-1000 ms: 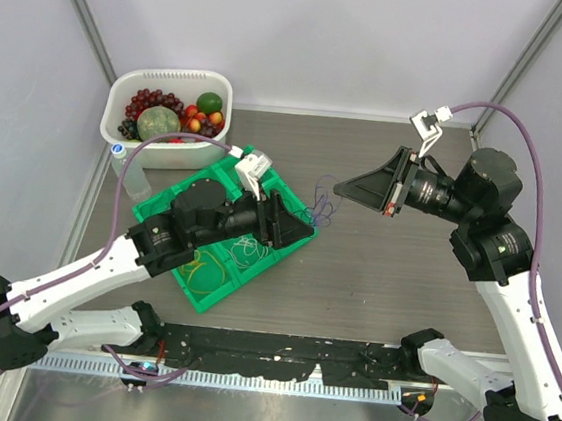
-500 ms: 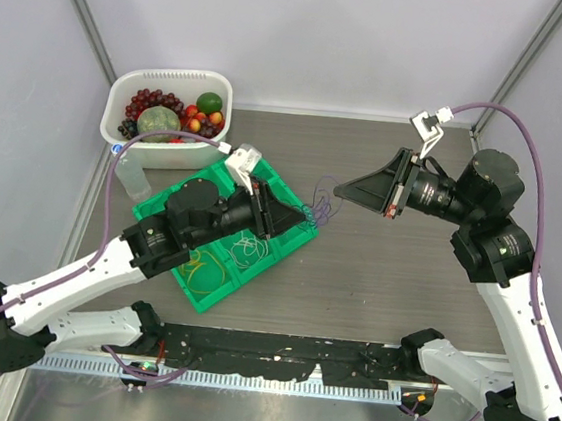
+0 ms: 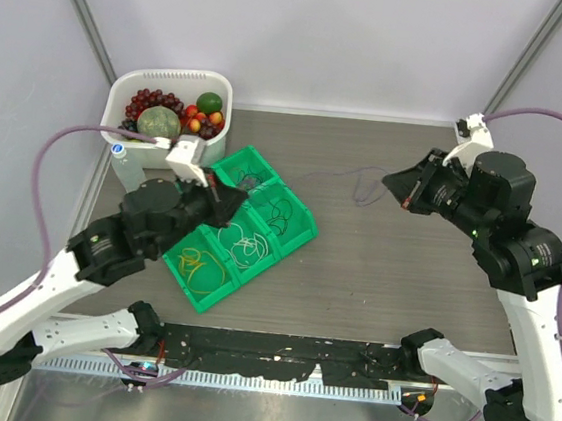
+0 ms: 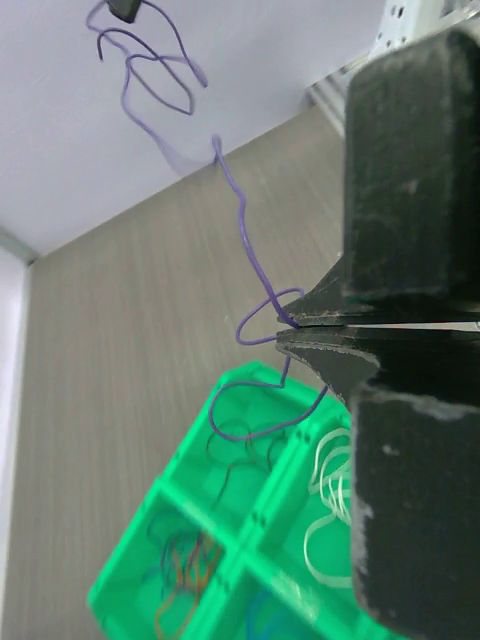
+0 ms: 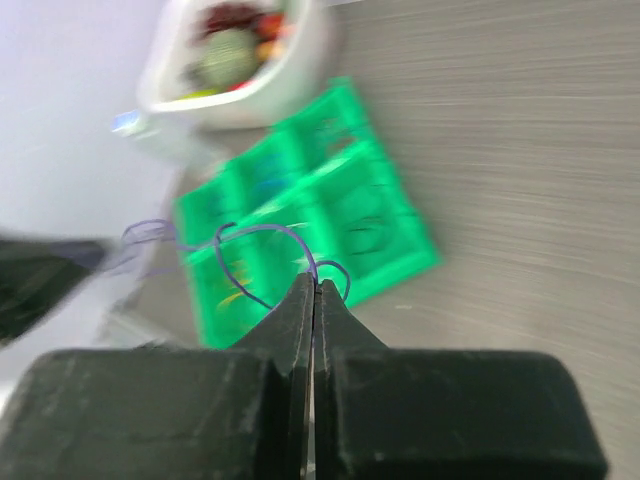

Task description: Untangle the cables

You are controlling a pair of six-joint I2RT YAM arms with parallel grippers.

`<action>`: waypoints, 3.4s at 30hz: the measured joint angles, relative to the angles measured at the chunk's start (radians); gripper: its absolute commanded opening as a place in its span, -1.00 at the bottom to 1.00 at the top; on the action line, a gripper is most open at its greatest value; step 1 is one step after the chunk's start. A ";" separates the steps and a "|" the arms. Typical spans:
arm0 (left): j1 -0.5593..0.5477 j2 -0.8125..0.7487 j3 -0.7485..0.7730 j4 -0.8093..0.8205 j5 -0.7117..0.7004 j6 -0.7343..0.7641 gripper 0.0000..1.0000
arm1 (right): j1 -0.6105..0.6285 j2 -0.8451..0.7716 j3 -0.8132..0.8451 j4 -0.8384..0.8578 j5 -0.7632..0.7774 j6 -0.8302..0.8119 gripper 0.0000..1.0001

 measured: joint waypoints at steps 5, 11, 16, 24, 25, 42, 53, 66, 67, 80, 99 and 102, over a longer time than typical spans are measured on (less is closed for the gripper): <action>-0.010 -0.112 0.051 -0.102 -0.076 0.016 -1.00 | 0.018 -0.008 0.008 -0.147 0.338 -0.047 -0.99; -0.030 -0.085 0.107 -0.182 -0.051 0.016 -1.00 | 0.053 -0.023 -0.002 -0.145 0.449 -0.021 -0.99; -0.030 -0.073 0.175 -0.246 -0.056 0.021 -1.00 | 0.054 -0.071 -0.088 -0.063 0.391 -0.068 -0.99; -0.017 0.048 0.480 -0.333 -0.029 0.029 -1.00 | 0.039 -0.131 -0.262 0.096 0.202 -0.119 -0.96; -0.015 0.076 0.521 -0.333 -0.010 0.028 -1.00 | 0.036 -0.136 -0.296 0.119 0.190 -0.118 -0.97; 0.001 0.478 0.928 -0.236 0.463 -0.094 -1.00 | 0.016 -0.042 -0.790 0.611 0.229 0.077 -0.39; 0.002 0.386 1.064 -0.044 0.437 -0.093 -1.00 | -0.002 0.040 -0.863 0.468 0.326 0.074 -0.24; 0.006 0.419 1.024 -0.172 0.058 0.160 -1.00 | -0.002 -0.139 -0.855 0.314 0.315 0.062 -0.17; 0.021 0.431 1.006 -0.188 0.029 0.185 -1.00 | -0.002 -0.140 -0.849 0.303 0.316 0.060 -0.17; 0.486 0.572 0.645 -0.235 0.135 0.110 -1.00 | -0.002 -0.097 -0.801 0.270 0.320 0.016 -0.18; 0.571 0.605 0.791 -0.270 0.196 0.046 -1.00 | -0.035 0.014 -0.785 0.283 0.306 -0.032 -0.19; 0.572 0.608 0.859 -0.269 0.199 0.045 -1.00 | -0.041 0.016 -0.785 0.297 0.298 -0.031 -0.18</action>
